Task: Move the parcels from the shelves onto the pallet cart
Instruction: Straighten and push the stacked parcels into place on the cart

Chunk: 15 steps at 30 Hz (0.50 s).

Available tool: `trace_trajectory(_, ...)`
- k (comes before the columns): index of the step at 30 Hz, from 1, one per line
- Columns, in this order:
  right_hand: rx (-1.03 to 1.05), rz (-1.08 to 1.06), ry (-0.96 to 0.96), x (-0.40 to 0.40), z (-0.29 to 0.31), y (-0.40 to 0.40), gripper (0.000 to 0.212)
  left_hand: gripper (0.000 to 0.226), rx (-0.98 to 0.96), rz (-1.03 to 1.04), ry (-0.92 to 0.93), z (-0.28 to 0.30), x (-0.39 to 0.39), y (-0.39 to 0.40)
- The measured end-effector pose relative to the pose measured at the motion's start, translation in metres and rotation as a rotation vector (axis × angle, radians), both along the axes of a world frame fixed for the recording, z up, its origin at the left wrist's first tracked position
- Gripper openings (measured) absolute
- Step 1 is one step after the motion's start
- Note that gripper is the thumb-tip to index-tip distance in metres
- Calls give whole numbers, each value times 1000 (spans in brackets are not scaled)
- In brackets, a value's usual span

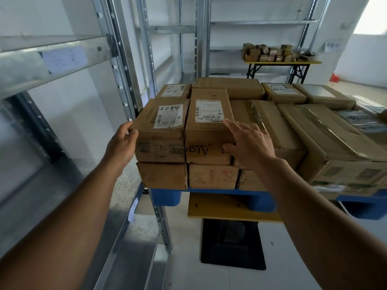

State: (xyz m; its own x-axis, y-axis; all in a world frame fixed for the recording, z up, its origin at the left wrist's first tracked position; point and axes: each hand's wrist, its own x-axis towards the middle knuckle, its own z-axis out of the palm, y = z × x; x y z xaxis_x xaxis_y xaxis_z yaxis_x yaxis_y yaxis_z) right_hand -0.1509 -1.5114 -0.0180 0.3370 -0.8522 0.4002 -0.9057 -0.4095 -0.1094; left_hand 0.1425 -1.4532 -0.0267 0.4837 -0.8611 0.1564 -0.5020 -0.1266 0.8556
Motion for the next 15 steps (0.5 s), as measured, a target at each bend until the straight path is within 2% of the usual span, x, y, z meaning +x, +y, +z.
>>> trace_trajectory(3, 13, 6, 14, -1, 3, 1, 73, 42, 6, -2, 0, 0, -1, 0)
trace_trajectory(6, 62, 38, 35, -7, 9, 3, 84, 48, 20, 16, -73, 2, -6, 2)
trace_trajectory(8, 65, 37, 28, -17, 13, 6, 92, 56, -17, 94, -192, 8, -16, 5)
trace_trajectory(10, 47, 21, 44, -36, 16, 7, 90, 63, -115, 164, -336, 17, -31, 10)
trace_trajectory(12, 29, 3, 95, -58, 19, 7, 83, 66, -243, 121, -482, 24, -55, 12)
trace_trajectory(15, 34, -18, 153, -89, 24, 4, 79, 68, -373, -50, -648, 31, -103, 6)
